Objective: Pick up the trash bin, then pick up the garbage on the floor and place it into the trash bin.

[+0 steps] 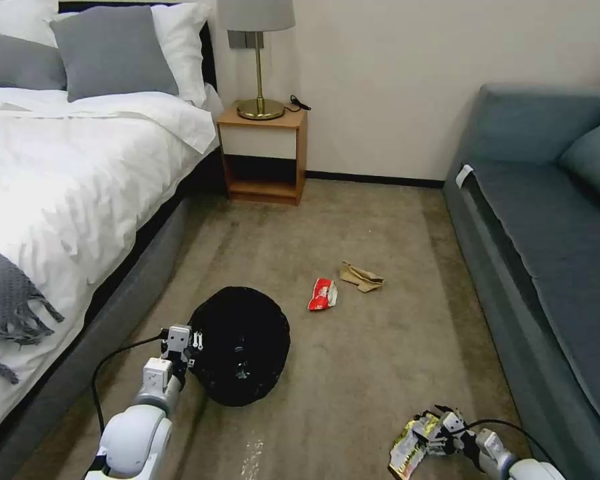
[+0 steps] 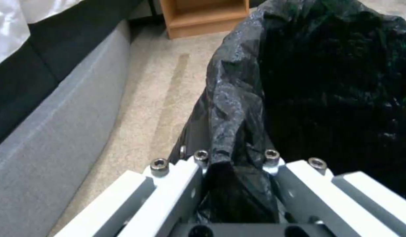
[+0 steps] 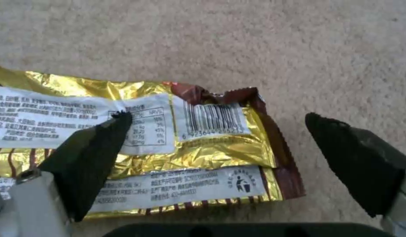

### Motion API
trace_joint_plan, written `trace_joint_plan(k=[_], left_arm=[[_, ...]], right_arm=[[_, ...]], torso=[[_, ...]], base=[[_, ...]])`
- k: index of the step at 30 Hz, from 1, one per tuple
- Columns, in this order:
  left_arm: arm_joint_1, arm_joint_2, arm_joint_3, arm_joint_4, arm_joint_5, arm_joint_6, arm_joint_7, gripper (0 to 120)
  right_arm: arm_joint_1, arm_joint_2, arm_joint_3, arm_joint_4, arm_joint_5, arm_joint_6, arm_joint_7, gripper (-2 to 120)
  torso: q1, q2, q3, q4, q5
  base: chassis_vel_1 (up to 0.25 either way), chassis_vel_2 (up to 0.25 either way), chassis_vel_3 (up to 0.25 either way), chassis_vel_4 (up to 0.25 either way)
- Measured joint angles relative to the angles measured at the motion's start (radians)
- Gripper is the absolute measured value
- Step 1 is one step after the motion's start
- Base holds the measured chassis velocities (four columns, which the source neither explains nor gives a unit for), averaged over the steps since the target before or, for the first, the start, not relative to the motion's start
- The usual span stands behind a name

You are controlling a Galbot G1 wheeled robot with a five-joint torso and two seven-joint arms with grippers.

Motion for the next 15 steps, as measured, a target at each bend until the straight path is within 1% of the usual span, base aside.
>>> trace_joint_plan(k=[3, 6, 7, 10, 11, 12, 13, 14, 15], left_arm=[[-0.010, 0.000, 0.002, 0.011, 0.000, 0.000, 0.000, 4], [-0.025, -0.002, 0.006, 0.024, -0.001, 0.000, 0.000, 4], [-0.025, -0.002, 0.006, 0.024, -0.001, 0.000, 0.000, 4], [-0.039, -0.001, 0.010, 0.034, -0.004, 0.000, 0.000, 4], [-0.039, -0.001, 0.010, 0.034, -0.004, 0.000, 0.000, 4], [-0.043, -0.001, 0.010, 0.035, -0.005, 0.000, 0.001, 4], [-0.048, 0.000, 0.010, 0.037, -0.007, 0.000, 0.001, 4], [-0.048, 0.000, 0.010, 0.037, -0.007, 0.000, 0.001, 4], [-0.053, 0.000, 0.010, 0.038, -0.010, 0.001, 0.001, 4]], right_arm=[[0.006, 0.003, -0.003, -0.009, 0.000, 0.002, -0.006, 99], [0.013, 0.008, -0.008, -0.017, 0.000, 0.004, -0.012, 91], [0.013, 0.008, -0.008, -0.017, 0.000, 0.004, -0.012, 91], [0.014, 0.008, -0.007, -0.019, -0.001, 0.006, -0.039, 81], [0.014, 0.008, -0.007, -0.019, -0.001, 0.006, -0.039, 81], [0.014, 0.008, -0.007, -0.020, -0.001, 0.007, -0.044, 79], [0.014, 0.008, -0.006, -0.023, -0.003, 0.010, -0.050, 73], [0.014, 0.008, -0.006, -0.023, -0.003, 0.010, -0.050, 73], [0.014, 0.009, -0.004, -0.025, -0.005, 0.013, -0.053, 70]], torso=[[0.000, 0.000, 0.000, -0.0001, -0.0003], [0.000, 0.000, 0.000, -0.0004, -0.0006], [0.000, 0.000, 0.000, -0.0004, -0.0006], [0.000, 0.000, 0.000, -0.0004, -0.0006], [0.000, 0.000, 0.000, -0.0004, -0.0006], [0.000, 0.000, 0.000, -0.0005, -0.0005], [0.000, 0.000, 0.000, -0.0005, -0.0002], [0.000, 0.000, 0.000, -0.0005, -0.0002], [0.000, 0.000, 0.000, -0.0004, 0.0001]], base=[[0.000, 0.000, 0.000, 0.000], [0.000, 0.000, 0.000, 0.000], [0.000, 0.000, 0.000, 0.000], [0.000, 0.000, 0.000, 0.000], [0.000, 0.000, 0.000, 0.000], [0.000, 0.000, 0.000, 0.000], [0.000, 0.000, 0.000, 0.000], [0.000, 0.000, 0.000, 0.000], [0.000, 0.000, 0.000, 0.000]])
